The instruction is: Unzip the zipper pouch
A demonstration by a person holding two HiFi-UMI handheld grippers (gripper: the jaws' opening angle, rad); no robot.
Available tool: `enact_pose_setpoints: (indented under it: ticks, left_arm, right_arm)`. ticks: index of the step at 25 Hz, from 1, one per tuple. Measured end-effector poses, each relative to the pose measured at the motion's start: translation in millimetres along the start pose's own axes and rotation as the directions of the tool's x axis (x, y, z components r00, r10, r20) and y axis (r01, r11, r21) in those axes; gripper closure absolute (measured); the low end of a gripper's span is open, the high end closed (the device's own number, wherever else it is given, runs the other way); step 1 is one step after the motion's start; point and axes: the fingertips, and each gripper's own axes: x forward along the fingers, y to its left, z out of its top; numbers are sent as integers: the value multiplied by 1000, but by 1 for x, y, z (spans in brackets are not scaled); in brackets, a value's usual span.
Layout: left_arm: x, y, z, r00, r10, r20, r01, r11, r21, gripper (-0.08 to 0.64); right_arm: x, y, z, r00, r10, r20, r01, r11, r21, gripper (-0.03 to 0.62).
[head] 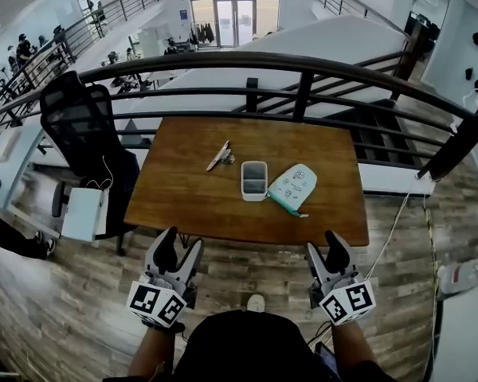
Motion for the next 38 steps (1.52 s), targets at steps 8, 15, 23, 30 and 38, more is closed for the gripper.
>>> enact_pose_setpoints:
  ticks: [8, 15, 23, 30, 38]
  left_arm:
    - [7, -3, -9, 999, 32, -7, -32, 999, 6, 290]
    - [21, 21, -14, 999, 47, -27, -47, 999, -1, 290]
    - [67, 53, -7, 999, -9, -44, 9, 1000, 1, 289]
    - [99, 90, -11, 998, -28, -64, 26, 999, -27, 288]
    - [139, 114, -27, 989, -78, -125, 72, 996, -52, 290]
  right_arm:
    - [20, -23, 1, 999, 28, -24, -28, 999, -17, 371]
    - [53, -27, -15, 998, 33, -56, -33, 999, 0, 371]
    - [99, -35, -22, 996, -6, -89, 4, 1000, -29, 371]
    - [136, -52, -43, 987, -61, -149, 54, 997, -52, 371]
    - [178, -83, -103, 943, -113, -313, 87, 992, -94, 373]
